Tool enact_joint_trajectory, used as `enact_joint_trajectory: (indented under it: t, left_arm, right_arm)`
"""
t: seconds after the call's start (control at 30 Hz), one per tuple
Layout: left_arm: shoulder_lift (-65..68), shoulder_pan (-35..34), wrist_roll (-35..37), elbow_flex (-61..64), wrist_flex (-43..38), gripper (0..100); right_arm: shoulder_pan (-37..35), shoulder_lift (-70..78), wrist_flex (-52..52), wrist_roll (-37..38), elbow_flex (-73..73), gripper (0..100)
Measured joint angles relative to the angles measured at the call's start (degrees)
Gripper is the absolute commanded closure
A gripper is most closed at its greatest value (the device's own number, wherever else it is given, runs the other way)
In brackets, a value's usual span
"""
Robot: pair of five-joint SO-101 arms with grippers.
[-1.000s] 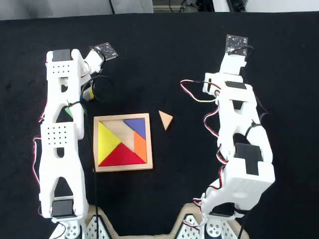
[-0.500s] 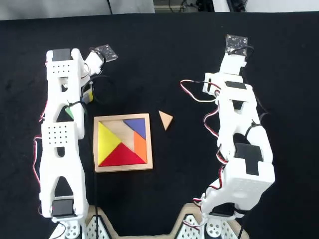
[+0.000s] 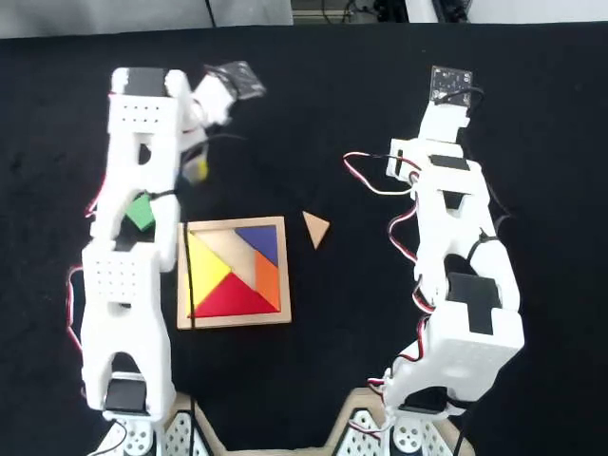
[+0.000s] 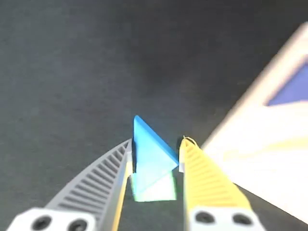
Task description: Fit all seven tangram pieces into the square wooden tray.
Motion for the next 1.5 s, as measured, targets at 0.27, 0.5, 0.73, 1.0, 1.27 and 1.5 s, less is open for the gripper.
enact_joint_trajectory:
  t: [0.27,0.5,0.73,1.0,1.27,1.5]
  left_arm:
    - [-24.4,10.6,-2.6,29.0,-0.1,89]
    - [-40.4,11.9,-5.5,55.1,-14.9,89]
    - [-45.6,11.9,-11.6,76.7,-30.0,89]
    - [-45.9,11.6,-12.2,82.2,-40.6,89]
    - [-45.9,11.6,-14.9,82.2,-41.3,71]
    - [-45.9,11.6,-15.4,83.3,-41.3,70]
  right_arm:
    - [0.0,0.0,0.0,0.0,0.0,98.2]
    - [0.1,0.0,0.0,0.0,0.0,98.2]
    - [0.3,0.0,0.0,0.0,0.0,98.3]
    - [0.3,0.0,0.0,0.0,0.0,98.3]
    - [0.3,0.0,0.0,0.0,0.0,98.3]
    - [0.3,0.0,0.0,0.0,0.0,98.3]
